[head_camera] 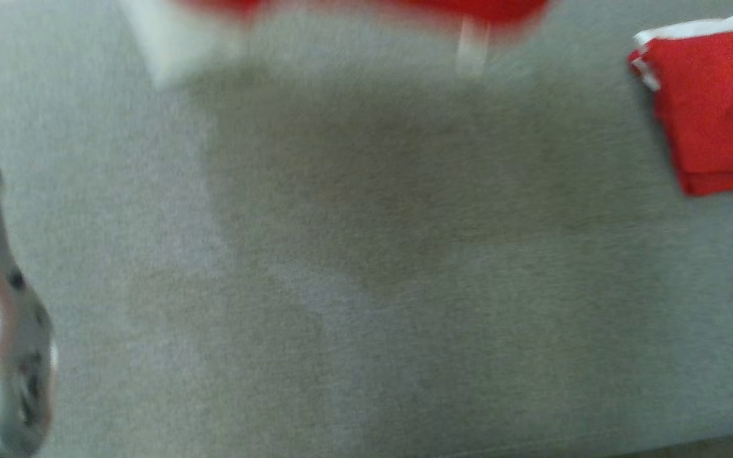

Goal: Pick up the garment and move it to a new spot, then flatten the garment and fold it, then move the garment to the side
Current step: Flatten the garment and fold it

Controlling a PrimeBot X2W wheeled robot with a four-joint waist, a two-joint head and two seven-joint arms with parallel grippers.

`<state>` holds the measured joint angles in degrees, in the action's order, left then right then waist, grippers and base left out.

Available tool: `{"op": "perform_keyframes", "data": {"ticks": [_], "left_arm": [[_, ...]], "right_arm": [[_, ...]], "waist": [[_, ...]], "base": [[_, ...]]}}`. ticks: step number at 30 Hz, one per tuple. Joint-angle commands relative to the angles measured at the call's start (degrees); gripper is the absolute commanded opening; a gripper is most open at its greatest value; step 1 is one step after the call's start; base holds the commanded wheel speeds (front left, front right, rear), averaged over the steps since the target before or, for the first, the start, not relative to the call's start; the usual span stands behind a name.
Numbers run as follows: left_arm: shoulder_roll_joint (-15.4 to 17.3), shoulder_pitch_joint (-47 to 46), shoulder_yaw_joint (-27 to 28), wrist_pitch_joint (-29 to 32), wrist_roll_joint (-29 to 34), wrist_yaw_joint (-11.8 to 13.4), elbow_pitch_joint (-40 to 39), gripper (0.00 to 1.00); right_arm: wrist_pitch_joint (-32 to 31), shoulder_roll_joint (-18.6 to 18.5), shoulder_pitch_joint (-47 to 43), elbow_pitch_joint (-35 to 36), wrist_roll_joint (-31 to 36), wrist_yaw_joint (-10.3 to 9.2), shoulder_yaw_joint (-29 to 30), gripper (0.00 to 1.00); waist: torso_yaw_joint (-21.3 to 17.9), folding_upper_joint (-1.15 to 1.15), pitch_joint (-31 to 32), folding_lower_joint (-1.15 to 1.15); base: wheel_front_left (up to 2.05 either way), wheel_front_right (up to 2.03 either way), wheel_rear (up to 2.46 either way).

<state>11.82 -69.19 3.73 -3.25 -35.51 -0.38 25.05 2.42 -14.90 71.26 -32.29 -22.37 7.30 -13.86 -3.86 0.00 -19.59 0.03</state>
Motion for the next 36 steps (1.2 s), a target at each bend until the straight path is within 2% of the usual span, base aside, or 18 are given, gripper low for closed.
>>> {"op": "perform_keyframes", "data": {"ticks": [1, 5, 9, 14, 19, 25, 30, 36], "left_arm": [[3.7, -3.5, 1.6, -1.4, 0.7, -0.3, -0.2, 0.00], [4.0, -8.3, 0.6, -4.8, 1.4, -2.4, 6.9, 0.00], [3.4, -8.1, -0.8, -7.8, 2.0, -4.2, 12.4, 0.00], [2.0, -2.2, -4.6, -9.8, 2.8, -6.3, 16.7, 0.00], [1.8, 5.6, -7.6, -10.9, 3.0, -6.9, 17.5, 0.00], [2.7, 18.7, -13.9, -11.4, 0.7, -7.1, 13.3, 0.00], [5.1, 29.5, -18.7, -9.2, -3.2, -7.1, 7.4, 0.00], [8.4, 40.9, -22.4, -5.1, -5.6, -7.1, -0.4, 0.00]], "right_arm": [[2.1, 0.5, 2.6, -0.8, 0.5, 0.19, 0.4, 0.00], [8.1, 1.3, 8.0, -10.1, 2.6, 0.19, -0.5, 0.00], [10.3, 1.7, 7.5, -17.0, 2.6, 0.19, -2.9, 0.00], [11.5, 0.7, 1.8, -22.9, 0.9, 0.19, -7.6, 0.00], [10.9, -0.7, -4.0, -26.3, -1.5, 0.19, -12.2, 0.00], [6.9, -3.4, -12.6, -25.6, -6.8, 0.19, -21.1, 0.00], [2.1, -7.3, -19.0, -20.6, -13.1, 0.19, -28.3, 0.00], [1.1, -11.8, -24.9, -14.5, -18.1, 0.19, -34.3, 0.00]], "waist": [[2.2, 0.00, -3.5, -0.03], [3.5, 0.00, -4.1, -0.03], [5.0, 0.00, -4.8, -0.03], [6.3, 0.00, -4.3, -0.03], [6.6, 0.00, -2.6, -0.03], [6.4, 0.00, 1.7, -0.03], [6.3, 0.00, 5.6, -0.03], [6.0, 0.00, 9.8, -0.03]], "base": [[0.00, 0.00, 0.00], [0.00, 0.00, 0.00], [0.00, 0.00, 0.00], [0.00, 0.00, 0.00], [0.00, 0.00, 0.00], [0.00, 0.00, 0.00], [0.00, 0.00, 0.00], [0.00, 0.00, 0.00]]}}
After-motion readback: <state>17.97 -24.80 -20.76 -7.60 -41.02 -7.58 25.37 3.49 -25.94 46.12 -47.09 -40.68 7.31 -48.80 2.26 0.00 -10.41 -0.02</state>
